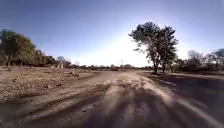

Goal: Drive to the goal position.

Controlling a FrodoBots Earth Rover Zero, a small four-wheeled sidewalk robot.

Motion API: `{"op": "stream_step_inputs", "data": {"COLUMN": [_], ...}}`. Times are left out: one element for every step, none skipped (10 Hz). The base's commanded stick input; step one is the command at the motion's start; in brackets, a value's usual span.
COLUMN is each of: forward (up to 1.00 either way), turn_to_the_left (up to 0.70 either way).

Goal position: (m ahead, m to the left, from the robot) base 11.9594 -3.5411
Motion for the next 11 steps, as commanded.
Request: {"op": "stream_step_inputs", "data": {"forward": [0.5, 0.5, 0.5, 0.5, 0.5, 0.5, 0.5, 0.5, 0.5, 0.5, 0.5], "turn_to_the_left": [0.0, 0.0, 0.0, 0.0, 0.0, 0.0, 0.0, 0.0, 0.0, 0.0, 0.0]}}
